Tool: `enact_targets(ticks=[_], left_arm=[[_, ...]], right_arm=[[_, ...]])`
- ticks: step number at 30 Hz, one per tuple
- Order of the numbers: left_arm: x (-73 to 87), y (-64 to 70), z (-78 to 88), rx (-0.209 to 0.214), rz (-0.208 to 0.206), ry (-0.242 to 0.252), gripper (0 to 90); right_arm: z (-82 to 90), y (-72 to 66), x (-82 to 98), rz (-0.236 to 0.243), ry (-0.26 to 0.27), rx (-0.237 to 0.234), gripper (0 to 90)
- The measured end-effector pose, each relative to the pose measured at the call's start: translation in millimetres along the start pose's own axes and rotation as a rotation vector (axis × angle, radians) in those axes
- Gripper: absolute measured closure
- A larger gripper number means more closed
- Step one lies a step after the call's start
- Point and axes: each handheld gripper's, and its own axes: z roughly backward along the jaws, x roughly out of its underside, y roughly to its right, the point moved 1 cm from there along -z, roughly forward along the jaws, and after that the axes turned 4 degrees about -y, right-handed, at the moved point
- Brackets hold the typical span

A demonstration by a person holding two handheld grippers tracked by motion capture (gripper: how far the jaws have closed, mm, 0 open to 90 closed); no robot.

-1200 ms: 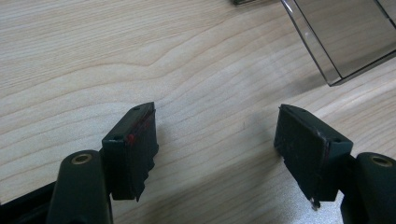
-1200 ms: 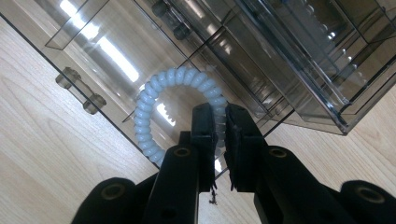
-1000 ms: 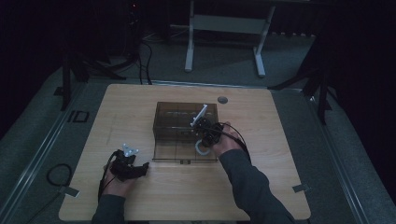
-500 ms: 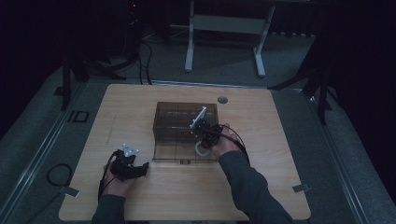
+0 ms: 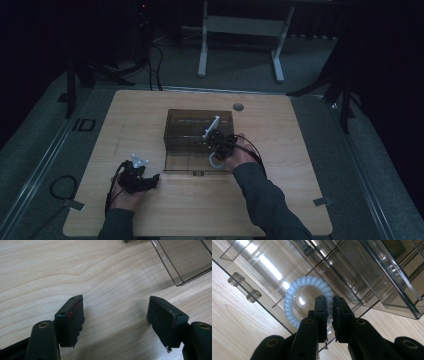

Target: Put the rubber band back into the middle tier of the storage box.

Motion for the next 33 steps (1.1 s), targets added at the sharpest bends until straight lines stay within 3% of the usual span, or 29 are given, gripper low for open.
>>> enact_targets(ticks=[33], left_arm=[[-0.1,-0.2,-0.1,-0.001,-0.002,0.001,29.8]], right_arm=[[-11.3,-0.7,0.2,-0.001,-0.029,0.006,82.4]])
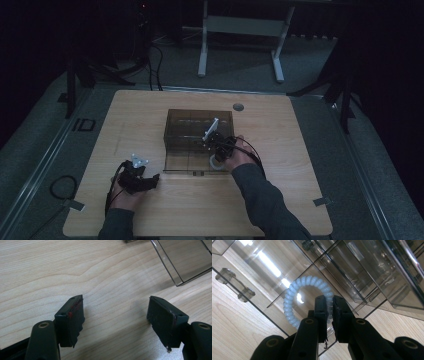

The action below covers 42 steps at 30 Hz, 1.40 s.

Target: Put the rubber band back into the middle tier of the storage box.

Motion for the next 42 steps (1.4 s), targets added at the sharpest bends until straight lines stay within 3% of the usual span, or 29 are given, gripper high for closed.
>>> enact_targets(ticks=[42], left_arm=[[-0.1,0.2,-0.2,0.001,0.003,0.001,29.8]], right_arm=[[-11.3,-1.3,-1.3,-0.006,-0.013,0.019,81.6]])
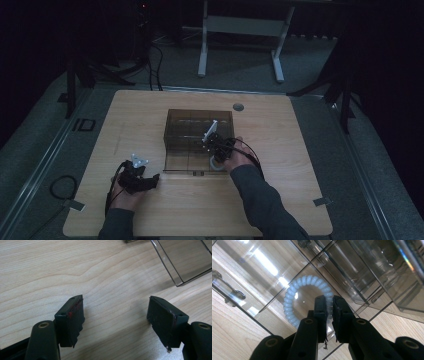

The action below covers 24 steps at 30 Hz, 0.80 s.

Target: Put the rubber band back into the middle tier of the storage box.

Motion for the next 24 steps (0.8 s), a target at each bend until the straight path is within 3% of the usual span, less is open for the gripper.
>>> enact_targets(ticks=[24], left_arm=[[-0.1,-0.3,0.0,-0.001,-0.003,0.0,29.8]], right_arm=[[9.5,-1.0,2.3,0.004,0.03,-0.02,74.4]])
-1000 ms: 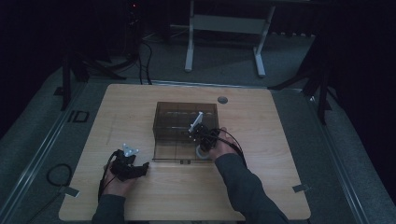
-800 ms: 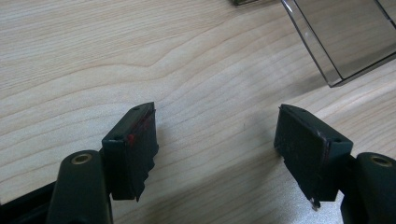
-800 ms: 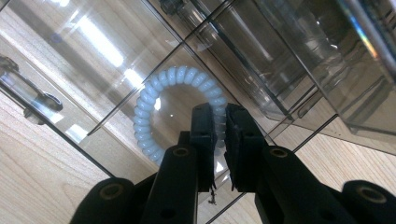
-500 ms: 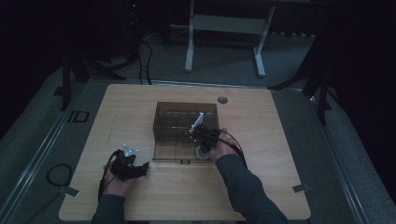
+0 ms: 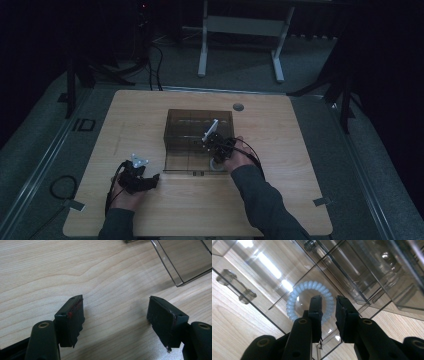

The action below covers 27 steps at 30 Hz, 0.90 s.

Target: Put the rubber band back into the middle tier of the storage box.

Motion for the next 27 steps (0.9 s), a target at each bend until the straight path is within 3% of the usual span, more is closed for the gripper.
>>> enact_targets(ticks=[27], left_arm=[[0.0,0.2,-0.1,0.001,0.003,0.001,29.8]], right_arm=[[25.8,19.4,25.2,-0.083,0.086,-0.016,72.4]])
